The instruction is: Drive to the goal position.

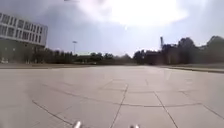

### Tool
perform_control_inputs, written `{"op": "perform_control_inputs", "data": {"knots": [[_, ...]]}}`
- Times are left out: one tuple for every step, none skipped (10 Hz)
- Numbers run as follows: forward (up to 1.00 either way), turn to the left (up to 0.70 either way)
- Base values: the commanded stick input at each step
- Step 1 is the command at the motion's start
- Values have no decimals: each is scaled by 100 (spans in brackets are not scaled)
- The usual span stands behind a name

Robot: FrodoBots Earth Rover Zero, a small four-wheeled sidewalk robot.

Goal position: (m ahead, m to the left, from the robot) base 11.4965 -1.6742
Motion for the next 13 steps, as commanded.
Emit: {"op": "perform_control_inputs", "data": {"knots": [[70,-1],[70,-1],[70,-1],[70,-1],[70,-1],[70,-1],[70,-1],[70,-1],[70,-1],[70,-16],[70,-36],[70,-36],[70,-30]]}}
